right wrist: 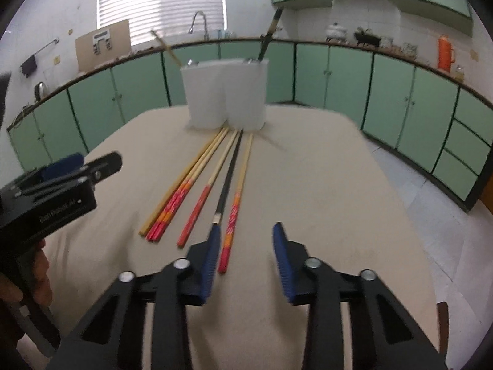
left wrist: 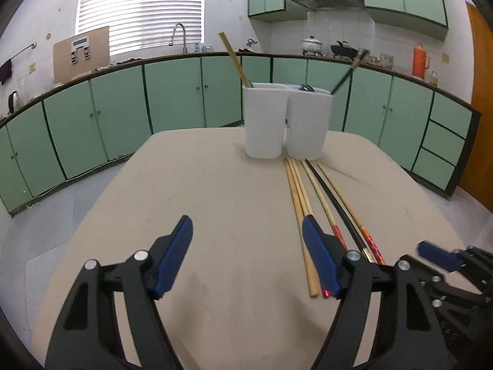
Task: Organize utensils
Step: 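Grasp a red-patterned chopstick with the right tool while the left tool grasps a wooden chopstick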
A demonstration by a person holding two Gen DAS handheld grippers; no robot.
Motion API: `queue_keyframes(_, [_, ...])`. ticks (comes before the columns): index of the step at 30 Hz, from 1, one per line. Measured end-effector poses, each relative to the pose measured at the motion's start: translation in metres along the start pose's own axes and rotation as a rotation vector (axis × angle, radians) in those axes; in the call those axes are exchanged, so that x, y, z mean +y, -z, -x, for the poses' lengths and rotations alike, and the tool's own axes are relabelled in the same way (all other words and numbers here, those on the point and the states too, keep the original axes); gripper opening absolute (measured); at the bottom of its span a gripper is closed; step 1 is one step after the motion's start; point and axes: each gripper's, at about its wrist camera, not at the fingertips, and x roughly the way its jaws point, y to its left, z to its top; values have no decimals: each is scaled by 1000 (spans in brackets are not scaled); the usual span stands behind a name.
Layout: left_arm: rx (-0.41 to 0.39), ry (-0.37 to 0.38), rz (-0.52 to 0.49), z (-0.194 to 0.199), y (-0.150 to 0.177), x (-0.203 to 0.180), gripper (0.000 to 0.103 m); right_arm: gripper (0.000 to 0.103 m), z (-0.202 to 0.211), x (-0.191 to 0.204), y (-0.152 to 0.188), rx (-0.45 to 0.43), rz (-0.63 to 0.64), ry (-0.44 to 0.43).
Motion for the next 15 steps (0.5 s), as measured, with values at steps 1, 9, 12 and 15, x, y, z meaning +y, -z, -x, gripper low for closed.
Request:
queue_keyframes(1, [5, 3, -8, 0, 1, -2, 71, 24, -3, 2, 2, 20, 4, -4])
queue_keyframes(9, [45, 12, -25, 0, 2, -4, 71, 16, -11, 9, 6, 73, 35, -8])
queue_keyframes(12, [64, 27, -25, 0, 3, -5, 71, 14, -10, 8, 5, 70, 28, -3])
queue_keyframes(15, [71, 36, -30, 0, 4, -6, 71, 6, -10, -2, 4, 65, -28, -9])
